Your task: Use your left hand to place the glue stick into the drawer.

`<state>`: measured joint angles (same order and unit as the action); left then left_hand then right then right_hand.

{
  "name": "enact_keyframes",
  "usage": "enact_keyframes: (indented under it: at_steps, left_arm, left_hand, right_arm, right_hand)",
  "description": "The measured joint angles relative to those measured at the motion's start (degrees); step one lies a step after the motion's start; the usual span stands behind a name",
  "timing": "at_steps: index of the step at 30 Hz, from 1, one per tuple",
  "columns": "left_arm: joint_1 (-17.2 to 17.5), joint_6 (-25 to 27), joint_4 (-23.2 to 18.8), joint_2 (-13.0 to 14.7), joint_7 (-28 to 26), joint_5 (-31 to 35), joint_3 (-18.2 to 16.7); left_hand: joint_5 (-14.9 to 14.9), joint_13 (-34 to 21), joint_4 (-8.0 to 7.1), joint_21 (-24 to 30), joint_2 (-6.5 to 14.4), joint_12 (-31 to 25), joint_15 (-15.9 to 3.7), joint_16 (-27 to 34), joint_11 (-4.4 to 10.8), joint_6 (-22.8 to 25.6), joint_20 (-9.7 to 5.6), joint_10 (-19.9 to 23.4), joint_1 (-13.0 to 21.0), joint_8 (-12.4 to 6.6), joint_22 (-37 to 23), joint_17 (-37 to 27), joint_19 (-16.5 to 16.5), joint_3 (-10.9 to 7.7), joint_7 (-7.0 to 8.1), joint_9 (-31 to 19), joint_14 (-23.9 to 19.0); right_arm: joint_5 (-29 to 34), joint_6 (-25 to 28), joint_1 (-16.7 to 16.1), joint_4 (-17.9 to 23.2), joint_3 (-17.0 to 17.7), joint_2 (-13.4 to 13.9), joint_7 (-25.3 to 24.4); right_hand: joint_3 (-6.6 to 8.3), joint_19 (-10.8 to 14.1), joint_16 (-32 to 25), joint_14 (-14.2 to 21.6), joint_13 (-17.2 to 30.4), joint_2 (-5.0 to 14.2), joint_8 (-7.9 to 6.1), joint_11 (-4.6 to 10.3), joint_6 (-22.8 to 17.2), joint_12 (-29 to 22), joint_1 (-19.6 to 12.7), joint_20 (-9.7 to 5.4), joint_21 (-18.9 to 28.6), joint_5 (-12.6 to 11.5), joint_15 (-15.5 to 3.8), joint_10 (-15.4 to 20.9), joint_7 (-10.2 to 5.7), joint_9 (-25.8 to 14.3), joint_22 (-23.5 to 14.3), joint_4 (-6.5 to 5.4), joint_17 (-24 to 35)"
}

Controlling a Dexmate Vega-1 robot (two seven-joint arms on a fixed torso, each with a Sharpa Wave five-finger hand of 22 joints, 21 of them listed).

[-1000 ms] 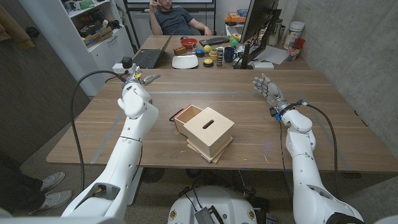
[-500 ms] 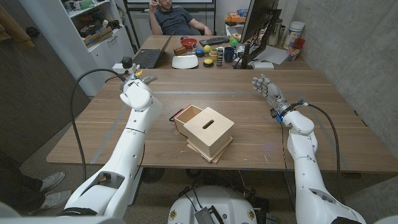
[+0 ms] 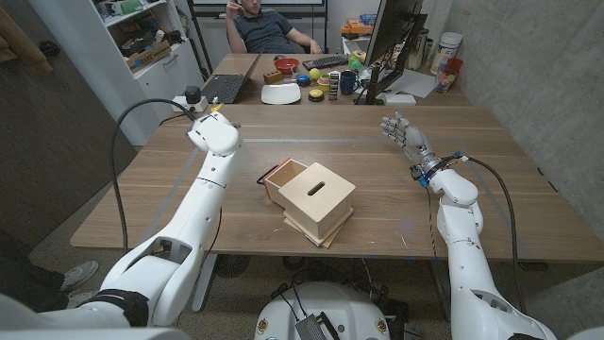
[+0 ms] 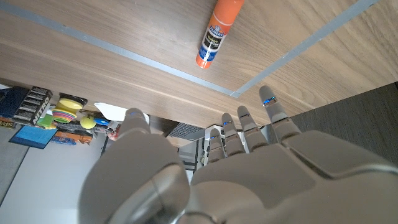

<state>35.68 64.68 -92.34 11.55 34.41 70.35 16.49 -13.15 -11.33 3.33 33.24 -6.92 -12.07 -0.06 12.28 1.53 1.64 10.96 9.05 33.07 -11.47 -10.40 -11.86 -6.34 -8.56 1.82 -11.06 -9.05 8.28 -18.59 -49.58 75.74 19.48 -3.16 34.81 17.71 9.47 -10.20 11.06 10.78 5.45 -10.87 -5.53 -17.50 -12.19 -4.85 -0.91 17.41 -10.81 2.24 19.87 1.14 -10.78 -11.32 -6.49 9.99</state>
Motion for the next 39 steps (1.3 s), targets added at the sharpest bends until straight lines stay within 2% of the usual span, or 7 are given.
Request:
enact_keyframes:
  at_steps: [7,8,18,22,34,38,39]
  left_arm:
    - [-1.3,0.7,2.0,0.3,2.3,0.7,1.1]
    - [-2.1,0.8,3.4,0.5,2.7,0.8,1.9]
    - [-4.3,1.6,7.6,0.7,4.8,1.0,3.7]
    - [-5.3,2.0,8.5,0.7,5.6,1.0,4.1]
    - [-9.4,3.2,16.3,0.3,7.5,0.2,7.0]
    - [-10.1,3.5,17.4,0.2,8.0,-0.3,7.4]
    - [-11.2,3.6,19.5,0.1,8.1,-0.7,8.1]
  left_hand:
    - [-0.2,0.0,0.46,0.0,-0.1,0.0,-0.59,0.0,-0.06,1.0,-0.38,0.1,1.0,-0.44,0.0,0.0,-1.0,-0.01,-0.51,0.0,-0.6]
    - [-0.3,0.0,0.68,0.0,-0.3,0.0,-0.66,0.0,-0.22,1.1,-0.40,0.2,1.2,-0.51,0.0,0.0,-1.0,-0.04,-0.60,0.0,-0.7]
    - [-0.9,0.0,1.67,-0.2,0.1,-0.2,-1.72,0.3,-0.10,4.3,-0.11,1.6,3.6,-1.77,0.0,0.0,-2.5,-0.27,-1.83,0.0,-2.1]
    - [-0.9,0.0,2.14,-0.4,0.4,-0.2,-1.38,0.3,-0.01,5.3,-0.11,2.1,4.3,-2.11,0.0,0.0,-2.5,-0.27,-2.23,0.0,-2.5]
    - [-1.3,0.0,2.54,-0.9,0.4,-0.2,-1.38,0.2,-0.10,5.6,-0.41,2.2,5.4,-2.11,0.0,0.0,-2.9,-0.67,-2.53,0.1,-2.5]
    - [-1.3,0.0,2.61,-0.9,0.5,-0.2,-1.38,0.2,-0.10,5.4,-0.41,2.2,5.5,-2.11,0.0,0.0,-2.8,-0.75,-2.75,0.1,-2.5]
    - [-1.3,0.0,2.61,-0.9,0.8,-0.2,-1.38,0.2,-0.12,5.4,-0.41,2.2,5.7,-2.11,0.0,0.0,-2.8,-0.75,-2.75,0.1,-2.5]
  right_arm:
    - [-0.6,-0.9,-0.1,-0.2,-0.4,0.0,0.5]
    - [-1.0,-1.4,-0.1,-0.3,-0.4,0.0,0.8]
    - [-2.2,-2.5,0.1,-1.2,-0.5,0.1,1.4]
    - [-2.4,-2.8,0.2,-1.7,-0.5,0.2,1.4]
    - [-3.2,-4.1,1.2,-3.5,-0.3,0.6,2.0]
    - [-3.4,-4.3,1.5,-4.1,-0.3,0.7,2.1]
    - [-3.7,-4.7,1.6,-4.4,-0.2,0.7,2.3]
  right_hand:
    - [0.00,0.0,0.0,0.0,0.0,0.00,0.00,0.00,0.0,0.0,0.0,0.00,0.0,0.0,0.00,0.0,0.00,0.0,0.0,0.00,0.0]
    - [0.00,0.0,0.0,0.0,0.0,0.00,0.00,0.00,0.0,0.0,0.0,0.00,0.0,0.0,0.00,0.0,0.00,0.0,0.0,0.00,0.0]
    - [0.00,0.0,0.0,0.0,0.0,-0.01,0.00,0.01,0.0,0.0,0.0,0.00,0.0,0.0,0.00,0.0,0.00,0.0,0.0,0.00,0.0]
    - [0.00,0.0,0.0,0.0,0.0,-0.23,0.00,0.01,0.0,0.0,0.2,-0.01,0.0,0.0,0.00,0.0,0.00,0.0,0.0,0.00,0.0]
    - [0.00,0.2,0.0,0.0,0.0,-0.23,0.00,0.01,0.0,0.0,0.2,-0.22,0.0,0.0,0.00,0.0,0.00,0.0,0.0,0.00,0.0]
    - [0.00,0.2,0.0,0.0,0.0,-0.23,0.00,0.01,0.0,0.0,0.2,-0.22,0.0,0.0,0.00,0.0,0.00,0.0,0.0,0.00,0.0]
    - [0.00,0.2,0.0,0.0,0.0,-0.23,0.00,0.01,0.0,0.0,0.2,-0.22,0.0,0.0,0.00,0.0,0.00,0.0,0.0,0.00,0.0]
